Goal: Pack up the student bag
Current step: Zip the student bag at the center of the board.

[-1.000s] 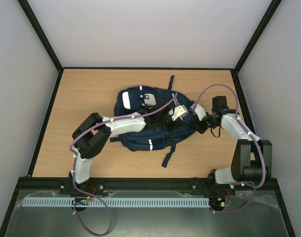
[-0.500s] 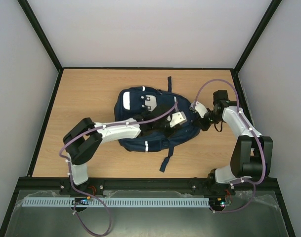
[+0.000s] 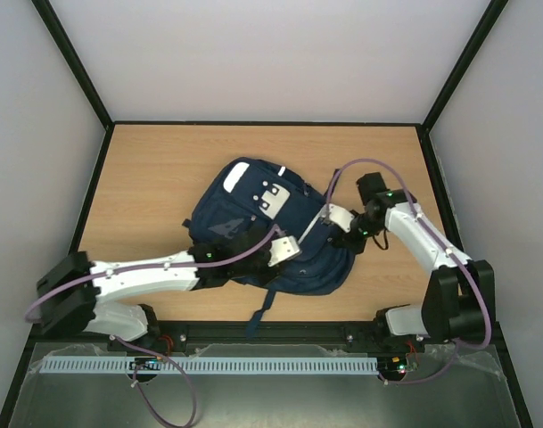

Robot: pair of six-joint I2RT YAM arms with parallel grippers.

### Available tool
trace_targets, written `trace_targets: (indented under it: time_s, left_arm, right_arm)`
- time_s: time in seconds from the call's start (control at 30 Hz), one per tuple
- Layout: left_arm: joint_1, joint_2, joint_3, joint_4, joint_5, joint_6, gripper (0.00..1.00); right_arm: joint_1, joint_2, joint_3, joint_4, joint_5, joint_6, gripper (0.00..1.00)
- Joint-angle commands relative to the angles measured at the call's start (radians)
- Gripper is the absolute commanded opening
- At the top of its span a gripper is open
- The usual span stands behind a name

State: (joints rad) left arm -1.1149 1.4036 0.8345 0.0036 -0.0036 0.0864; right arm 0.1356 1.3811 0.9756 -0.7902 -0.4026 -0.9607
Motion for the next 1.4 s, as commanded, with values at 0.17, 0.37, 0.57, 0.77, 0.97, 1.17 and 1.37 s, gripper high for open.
trace_targets:
  time_s: [0.17, 0.37, 0.57, 0.77, 0.97, 1.17, 1.37]
  left_arm:
    - [-0.035, -0.286, -0.108, -0.274, -0.235, -0.226, 0.49]
    - [-0.06, -0.382, -0.142, -0.201, -0.201, -0.241, 0.56]
    - [-0.06, -0.272, -0.113, -0.162, -0.193, -0.206, 0.57]
    - [-0.06, -0.191, -0.112, -0.082, -0.224, -0.14, 0.54]
    - [-0.053, -0.127, -0.114, 0.014, -0.22, -0.12, 0.53]
    - [-0.056, -0.135, -0.132, 0.101, -0.141, -0.129, 0.55]
    - [-0.057, -0.116, -0.136, 0.114, -0.147, -0.149, 0.62]
  right_arm:
    - [0.398, 0.003, 0.025, 0.065, 0.036, 0.248, 0.01]
    - [0.463, 0.085, 0.101, 0.073, -0.028, 0.333, 0.01]
    - [0.463, 0.064, 0.072, 0.099, -0.008, 0.361, 0.01]
    - [0.463, 0.042, 0.048, 0.105, -0.02, 0.382, 0.01]
    - [0.463, 0.044, 0.026, 0.114, -0.033, 0.402, 0.01]
    - [0.463, 0.053, 0.042, 0.108, -0.056, 0.417, 0.01]
    - [0.463, 0.061, 0.04, 0.123, -0.057, 0.429, 0.01]
